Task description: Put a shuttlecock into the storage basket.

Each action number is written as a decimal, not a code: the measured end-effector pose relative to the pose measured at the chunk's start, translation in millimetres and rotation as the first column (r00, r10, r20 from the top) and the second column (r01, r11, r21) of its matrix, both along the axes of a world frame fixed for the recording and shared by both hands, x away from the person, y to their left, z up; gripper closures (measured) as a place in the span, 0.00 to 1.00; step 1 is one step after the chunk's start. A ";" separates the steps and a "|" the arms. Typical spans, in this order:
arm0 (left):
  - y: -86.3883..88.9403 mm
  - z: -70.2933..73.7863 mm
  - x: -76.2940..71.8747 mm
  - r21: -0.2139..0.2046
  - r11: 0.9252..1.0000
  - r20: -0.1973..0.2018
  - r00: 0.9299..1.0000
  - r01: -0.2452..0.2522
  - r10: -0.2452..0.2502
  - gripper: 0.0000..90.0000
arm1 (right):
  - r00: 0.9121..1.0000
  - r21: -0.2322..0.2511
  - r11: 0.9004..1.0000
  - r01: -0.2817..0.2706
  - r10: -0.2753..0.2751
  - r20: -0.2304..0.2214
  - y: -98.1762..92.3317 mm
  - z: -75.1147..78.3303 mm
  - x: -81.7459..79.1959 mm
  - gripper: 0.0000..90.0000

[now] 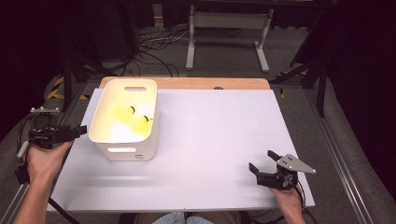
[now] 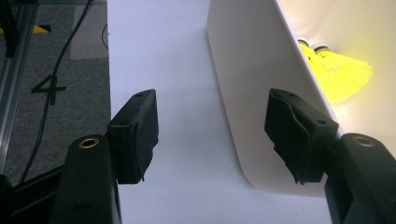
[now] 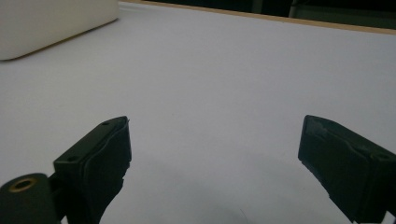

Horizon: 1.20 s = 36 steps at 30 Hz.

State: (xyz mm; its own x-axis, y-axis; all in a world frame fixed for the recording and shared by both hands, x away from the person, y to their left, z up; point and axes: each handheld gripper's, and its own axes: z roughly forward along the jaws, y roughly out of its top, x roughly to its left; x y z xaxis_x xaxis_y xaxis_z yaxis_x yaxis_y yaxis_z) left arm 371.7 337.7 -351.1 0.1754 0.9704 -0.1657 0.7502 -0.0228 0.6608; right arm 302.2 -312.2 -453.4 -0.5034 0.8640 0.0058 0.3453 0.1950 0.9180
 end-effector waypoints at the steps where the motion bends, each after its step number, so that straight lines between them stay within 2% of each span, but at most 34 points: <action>1: -0.6 -1.6 -1.0 -0.003 1.000 0.002 1.000 -0.002 0.002 0.40 | 1.000 -0.001 1.000 -0.002 0.002 0.002 0.1 0.2 -0.2 0.11; 6: -0.7 -6.1 -3.1 -0.012 1.000 -0.001 1.000 -0.008 0.008 0.40 | 1.000 0.001 1.000 0.000 0.000 0.002 -0.7 0.4 -0.2 0.11; 11: -1.6 -10.5 -5.9 0.002 1.000 0.001 1.000 0.005 -0.005 0.39 | 1.000 0.001 1.000 0.001 -0.001 0.002 -0.5 0.5 -0.5 0.11; 13: -2.4 -12.9 -7.3 -0.007 1.000 0.002 1.000 0.004 -0.003 0.39 | 1.000 0.002 1.000 0.000 0.000 0.002 -0.4 0.4 -0.5 0.11; 14: -1.6 -13.3 -8.0 0.004 1.000 0.001 1.000 0.005 -0.005 0.39 | 1.000 0.002 1.000 0.000 0.000 0.002 -0.3 0.4 -0.5 0.11; 15: -2.6 -14.6 -8.7 -0.013 1.000 0.002 1.000 -0.003 0.003 0.39 | 1.000 0.001 1.000 -0.001 0.001 0.003 -0.2 0.5 -0.6 0.11; 36: -2.9 -28.3 -16.5 -0.028 1.000 0.005 1.000 0.006 -0.006 0.39 | 1.000 0.003 1.000 -0.002 0.002 0.005 -0.5 0.9 -1.2 0.11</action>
